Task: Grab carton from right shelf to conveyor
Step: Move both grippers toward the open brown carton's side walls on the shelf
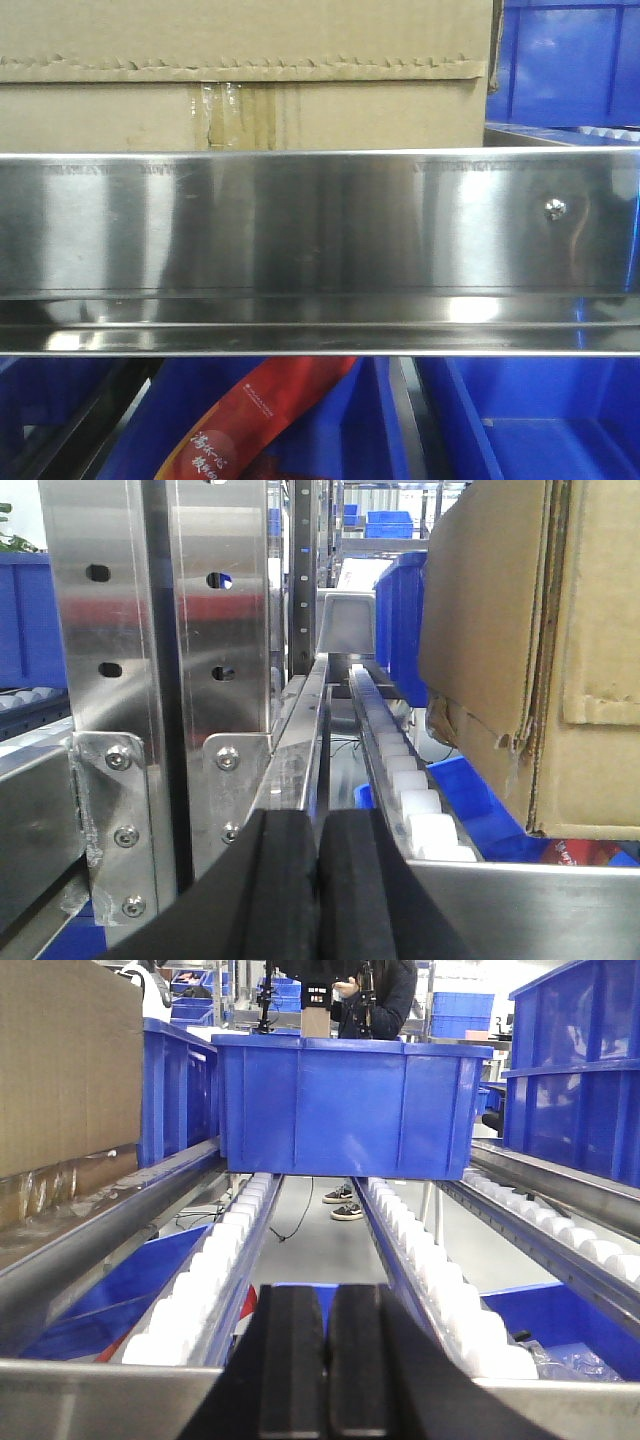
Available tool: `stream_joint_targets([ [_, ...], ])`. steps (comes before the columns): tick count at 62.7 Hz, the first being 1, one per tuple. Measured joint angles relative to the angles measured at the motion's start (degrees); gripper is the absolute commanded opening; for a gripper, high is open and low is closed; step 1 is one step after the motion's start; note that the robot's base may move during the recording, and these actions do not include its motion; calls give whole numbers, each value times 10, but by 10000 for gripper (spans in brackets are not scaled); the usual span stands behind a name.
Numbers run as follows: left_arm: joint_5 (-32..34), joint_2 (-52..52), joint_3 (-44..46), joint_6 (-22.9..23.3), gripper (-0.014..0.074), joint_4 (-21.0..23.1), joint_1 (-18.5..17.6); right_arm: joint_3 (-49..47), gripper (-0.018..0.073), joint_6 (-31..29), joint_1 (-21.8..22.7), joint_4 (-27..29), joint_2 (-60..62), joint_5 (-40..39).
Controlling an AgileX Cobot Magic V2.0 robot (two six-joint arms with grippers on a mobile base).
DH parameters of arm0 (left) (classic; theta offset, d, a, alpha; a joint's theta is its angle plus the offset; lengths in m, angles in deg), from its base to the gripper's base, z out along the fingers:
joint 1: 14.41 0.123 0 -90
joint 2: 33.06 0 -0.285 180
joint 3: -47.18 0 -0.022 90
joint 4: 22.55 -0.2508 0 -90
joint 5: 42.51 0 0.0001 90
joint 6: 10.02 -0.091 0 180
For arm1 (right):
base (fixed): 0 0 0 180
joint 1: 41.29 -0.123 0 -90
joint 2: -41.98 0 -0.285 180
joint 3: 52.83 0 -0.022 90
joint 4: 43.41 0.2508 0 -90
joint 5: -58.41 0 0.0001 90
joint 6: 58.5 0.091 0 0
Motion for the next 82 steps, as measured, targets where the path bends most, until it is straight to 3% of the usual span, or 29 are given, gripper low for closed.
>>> stream_joint_targets([
  [41, 14, 0, 0, 0, 12, 0, 0, 0, -49, 0, 0, 0, 0, 0],
  [56, 19, 0, 0, 0, 12, 0, 1, 0, -49, 0, 0, 0, 0, -39],
  [69, 58, 0, 0, 0, 12, 0, 1, 0, -49, 0, 0, 10, 0, -49],
  [78, 57, 0, 23, 0, 75, 1, 1, -67, -42, 0, 0, 16, 1, 23],
  [82, 19, 0, 66, 0, 148, -3, 1, -130, 25, 0, 0, 19, 2, 79],
])
